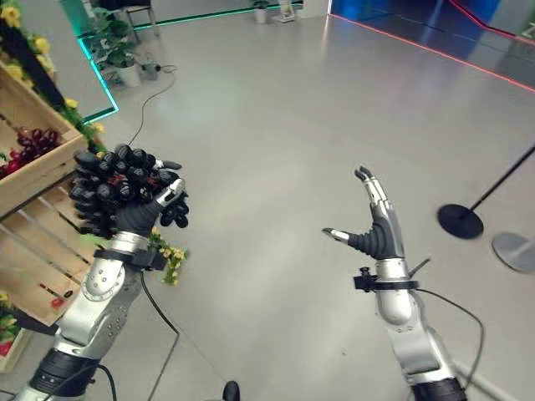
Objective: Pick up the fruits from the basket on one side to the basket on the other side
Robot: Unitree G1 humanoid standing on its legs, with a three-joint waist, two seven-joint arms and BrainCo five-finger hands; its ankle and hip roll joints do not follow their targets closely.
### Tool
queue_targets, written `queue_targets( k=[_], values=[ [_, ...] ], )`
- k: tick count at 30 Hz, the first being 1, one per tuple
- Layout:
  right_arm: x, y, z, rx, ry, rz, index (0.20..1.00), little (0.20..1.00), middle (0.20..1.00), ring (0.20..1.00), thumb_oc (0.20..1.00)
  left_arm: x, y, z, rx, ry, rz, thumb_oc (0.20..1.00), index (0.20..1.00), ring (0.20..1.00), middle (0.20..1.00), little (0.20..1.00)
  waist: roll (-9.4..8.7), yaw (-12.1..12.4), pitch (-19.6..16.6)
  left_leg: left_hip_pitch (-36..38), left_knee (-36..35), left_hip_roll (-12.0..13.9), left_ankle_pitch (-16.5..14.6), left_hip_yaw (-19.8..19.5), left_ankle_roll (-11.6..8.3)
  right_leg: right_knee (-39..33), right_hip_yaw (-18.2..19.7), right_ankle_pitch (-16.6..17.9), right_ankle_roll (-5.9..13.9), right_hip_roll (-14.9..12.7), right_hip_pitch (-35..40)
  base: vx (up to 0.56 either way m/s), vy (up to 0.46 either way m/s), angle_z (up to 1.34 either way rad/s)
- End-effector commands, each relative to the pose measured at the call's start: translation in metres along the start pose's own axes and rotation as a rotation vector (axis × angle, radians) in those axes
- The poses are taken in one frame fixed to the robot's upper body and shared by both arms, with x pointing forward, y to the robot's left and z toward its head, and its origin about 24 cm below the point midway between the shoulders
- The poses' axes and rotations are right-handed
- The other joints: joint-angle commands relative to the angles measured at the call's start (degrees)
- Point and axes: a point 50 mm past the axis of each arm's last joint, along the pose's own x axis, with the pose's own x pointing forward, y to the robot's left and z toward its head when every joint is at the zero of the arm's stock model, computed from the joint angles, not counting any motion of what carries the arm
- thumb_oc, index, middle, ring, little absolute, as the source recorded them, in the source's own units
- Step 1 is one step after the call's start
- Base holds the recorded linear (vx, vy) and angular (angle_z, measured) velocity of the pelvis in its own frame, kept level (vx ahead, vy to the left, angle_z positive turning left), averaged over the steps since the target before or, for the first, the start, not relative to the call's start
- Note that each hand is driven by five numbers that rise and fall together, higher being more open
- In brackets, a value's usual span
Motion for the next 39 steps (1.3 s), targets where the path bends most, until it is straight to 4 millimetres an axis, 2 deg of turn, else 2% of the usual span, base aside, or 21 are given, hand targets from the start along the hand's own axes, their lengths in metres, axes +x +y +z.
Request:
queue_targets(
  k=[1, 3, 4, 6, 7, 8, 9, 12, 15, 18, 20, 22, 24, 25, 27, 28, 29, 30, 32, 34, 39],
  values=[
    [0.005, -0.004, 0.003, 0.034, -0.052, 0.037, 1.000, 1.000, 1.000, 1.000, 1.000, 0.009, 0.008, 0.044, 0.232, -0.285, 0.052, 0.200, 0.200, 0.200, 0.200, 0.200, 2.41, -1.62, -2.31, 3.02, -5.98, -1.27, -2.09, -3.55, 1.73, 4.81, 13.54, 4.75, 3.39, 1.09, -7.31, 0.18, 0.269, 1.01],
    [-0.001, -0.004, -0.009, 0.013, -0.001, 0.062, 1.000, 1.000, 1.000, 1.000, 1.000, 0.016, 0.000, 0.048, 0.257, -0.318, 0.037, 0.200, 0.200, 0.200, 0.200, 0.200, 3.86, -3.76, -2.55, 5.29, -8.40, -2.31, -1.22, -7.43, 1.95, 4.41, 22.94, -2.19, 1.44, 11.59, -12.93, 0.27, 0.203, 0.98],
    [-0.008, -0.005, -0.016, 0.026, 0.039, 0.065, 1.000, 1.000, 1.000, 1.000, 1.000, 0.017, -0.003, 0.049, 0.253, -0.328, 0.040, 0.200, 0.200, 0.200, 0.200, 0.200, 4.23, -4.14, -2.48, 6.24, -9.34, -3.06, -0.98, -9.28, 1.89, 2.77, 24.36, -4.39, 0.97, 14.17, -14.12, 0.20, 0.096, 0.89],
    [-0.013, -0.004, -0.022, 0.040, 0.078, 0.072, 1.000, 1.000, 1.000, 1.000, 1.000, 0.017, -0.003, 0.048, 0.265, -0.329, 0.049, 0.200, 0.200, 0.200, 0.200, 0.200, 4.29, -4.35, -2.48, 6.43, -10.08, -3.71, -0.55, -10.66, 1.87, -0.41, 24.99, -4.34, 0.57, 15.55, -15.04, 0.17, 0.002, 1.08],
    [-0.020, -0.001, -0.031, 0.075, 0.129, 0.093, 1.000, 1.000, 1.000, 1.000, 1.000, 0.016, 0.002, 0.048, 0.312, -0.336, 0.074, 0.200, 0.200, 0.200, 0.200, 0.200, 3.54, -4.95, -2.32, 7.57, -11.49, -4.78, -0.60, -13.01, 1.84, -8.41, 26.84, -1.99, 0.69, 17.90, -17.34, 0.21, -0.041, 0.76],
    [-0.020, -0.001, -0.031, 0.078, 0.130, 0.096, 1.000, 1.000, 1.000, 1.000, 1.000, 0.016, 0.002, 0.048, 0.314, -0.335, 0.075, 0.200, 0.200, 0.200, 0.200, 0.200, 3.66, -5.04, -2.52, 7.71, -11.76, -4.53, -0.69, -13.09, 1.80, -9.12, 26.77, -1.78, 0.65, 18.18, -17.00, 0.30, -0.084, 0.84],
    [-0.025, 0.003, -0.035, 0.106, 0.164, 0.112, 1.000, 1.000, 1.000, 1.000, 1.000, 0.014, 0.005, 0.044, 0.316, -0.318, 0.097, 0.200, 0.200, 0.200, 0.200, 0.200, 2.99, -5.62, -2.17, 8.93, -11.84, -5.11, -1.20, -14.95, 1.69, -13.26, 29.36, 1.13, 1.83, 19.82, -18.66, 0.23, -0.066, 0.75],
    [-0.037, 0.002, -0.043, 0.102, 0.212, 0.132, 1.000, 1.000, 1.000, 1.000, 1.000, 0.011, 0.008, 0.043, 0.358, -0.318, 0.117, 0.200, 0.200, 0.200, 0.200, 0.200, 1.88, -5.11, -2.51, 9.50, -10.42, -5.77, -2.46, -15.93, 1.09, -15.70, 27.30, 2.18, 2.22, 18.49, -15.18, 0.19, -0.101, 0.74],
    [-0.049, 0.001, -0.053, 0.093, 0.269, 0.176, 1.000, 1.000, 1.000, 1.000, 1.000, 0.012, 0.012, 0.041, 0.339, -0.307, 0.142, 0.200, 0.200, 0.200, 0.200, 0.200, 1.96, -5.69, -3.80, 10.16, -9.53, -5.14, -3.30, -16.52, 0.06, -16.18, 28.48, 1.25, 1.00, 19.61, -12.35, 0.17, -0.118, 0.76],
    [-0.050, -0.001, -0.054, 0.090, 0.272, 0.212, 1.000, 1.000, 1.000, 1.000, 1.000, 0.016, 0.018, 0.040, 0.352, -0.297, 0.149, 0.200, 0.200, 0.200, 0.200, 0.200, 2.04, -6.16, -4.07, 9.88, -5.33, -4.80, -5.36, -15.55, -1.02, -16.21, 25.97, 0.49, 0.69, 18.90, -10.68, 0.18, -0.148, 0.48],
    [-0.053, -0.002, -0.058, 0.100, 0.293, 0.252, 1.000, 1.000, 1.000, 1.000, 1.000, 0.027, 0.025, 0.040, 0.365, -0.288, 0.155, 0.200, 0.200, 0.200, 0.200, 0.200, 2.12, -6.98, -2.97, 6.19, 5.16, -5.11, -3.87, -13.60, -4.32, -16.56, 25.86, -0.48, -0.62, 18.88, -7.88, 0.09, -0.125, 0.40],
    [-0.051, -0.004, -0.058, 0.074, 0.281, 0.279, 1.000, 1.000, 1.000, 1.000, 1.000, 0.037, 0.034, 0.041, 0.409, -0.283, 0.177, 0.200, 0.200, 0.200, 0.200, 0.200, 2.44, -6.96, -2.09, 3.54, 8.12, -4.44, -2.37, -12.36, -5.63, -17.16, 25.46, -0.81, -0.99, 18.58, -6.60, 0.03, -0.051, 0.21],
    [-0.050, -0.008, -0.059, 0.072, 0.282, 0.268, 1.000, 1.000, 1.000, 1.000, 1.000, 0.041, 0.046, 0.041, 0.461, -0.256, 0.184, 0.200, 0.200, 0.200, 0.200, 0.200, 2.32, -7.20, -2.48, 3.12, 2.61, -0.87, -3.04, -8.95, -5.11, -18.21, 24.51, -1.21, -0.41, 17.96, -5.62, 0.06, 0.003, 0.15],
    [-0.051, -0.010, -0.061, 0.077, 0.293, 0.259, 1.000, 1.000, 1.000, 1.000, 1.000, 0.042, 0.055, 0.038, 0.482, -0.228, 0.203, 0.200, 0.200, 0.200, 0.200, 0.200, 2.55, -7.24, -2.76, 2.64, -0.70, 1.44, -0.78, -7.78, -5.38, -18.64, 24.38, -1.19, -0.10, 17.88, -5.20, 0.11, 0.014, 0.27],
    [-0.053, -0.009, -0.062, 0.081, 0.302, 0.262, 1.000, 1.000, 1.000, 1.000, 1.000, 0.046, 0.069, 0.036, 0.549, -0.186, 0.215, 0.200, 0.200, 0.200, 0.200, 0.200, 2.73, -7.17, -3.19, 2.27, -4.46, 3.42, 1.96, -6.98, -5.65, -18.99, 24.68, -1.48, 0.04, 18.10, -4.84, 0.09, 0.001, 0.16],
    [-0.053, -0.009, -0.062, 0.082, 0.302, 0.261, 1.000, 1.000, 1.000, 1.000, 1.000, 0.046, 0.069, 0.037, 0.550, -0.187, 0.215, 0.200, 0.200, 0.200, 0.200, 0.200, 2.64, -7.12, -3.21, 2.38, -4.73, 3.43, 2.12, -6.93, -5.68, -18.99, 24.72, -1.47, 0.01, 18.11, -4.89, 0.10, 0.012, -0.14],
    [-0.058, -0.006, -0.064, 0.089, 0.316, 0.278, 1.000, 1.000, 1.000, 1.000, 1.000, 0.041, 0.091, 0.030, 0.569, -0.114, 0.250, 0.200, 0.200, 0.200, 0.200, 0.200, 3.20, -7.36, -3.88, 3.86, -6.39, 3.15, 1.79, -6.95, -5.31, -19.07, 25.29, -1.81, 0.31, 18.39, -4.77, 0.07, 0.017, -0.26],
    [-0.058, -0.005, -0.064, 0.089, 0.316, 0.278, 1.000, 1.000, 1.000, 1.000, 1.000, 0.041, 0.091, 0.030, 0.569, -0.114, 0.250, 0.200, 0.200, 0.200, 0.200, 0.200, 3.19, -7.37, -3.87, 3.91, -6.45, 3.15, 1.82, -6.94, -5.31, -19.08, 25.29, -1.81, 0.31, 18.38, -4.75, 0.12, 0.069, -0.40],
    [-0.065, -0.005, -0.067, 0.099, 0.346, 0.281, 1.000, 1.000, 1.000, 1.000, 1.000, 0.040, 0.119, 0.030, 0.647, -0.031, 0.284, 0.200, 0.200, 0.200, 0.200, 0.200, 3.85, -8.14, -4.62, 6.13, -9.22, 3.49, 2.19, -5.45, -5.13, -19.99, 25.61, -1.49, 0.47, 18.07, -4.43, 0.11, 0.105, -0.27],
    [-0.071, -0.006, -0.071, 0.100, 0.378, 0.285, 1.000, 1.000, 1.000, 1.000, 1.000, 0.044, 0.134, 0.034, 0.723, 0.009, 0.299, 0.200, 0.200, 0.200, 0.200, 0.200, 4.02, -8.39, -5.28, 8.31, -11.84, 3.48, 2.32, -4.48, -4.86, -20.71, 25.83, -1.12, 1.00, 17.81, -3.94, 0.10, 0.117, -0.24],
    [-0.070, -0.003, -0.074, 0.086, 0.391, 0.282, 1.000, 1.000, 1.000, 1.000, 1.000, 0.047, 0.148, 0.032, 0.754, 0.065, 0.335, 0.200, 0.200, 0.200, 0.200, 0.200, 3.96, -8.32, -5.46, 11.42, -15.67, 3.32, 2.41, -3.18, -4.22, -20.53, 25.78, -0.65, 2.12, 17.34, -3.79, 0.04, 0.072, -0.06]
  ],
)
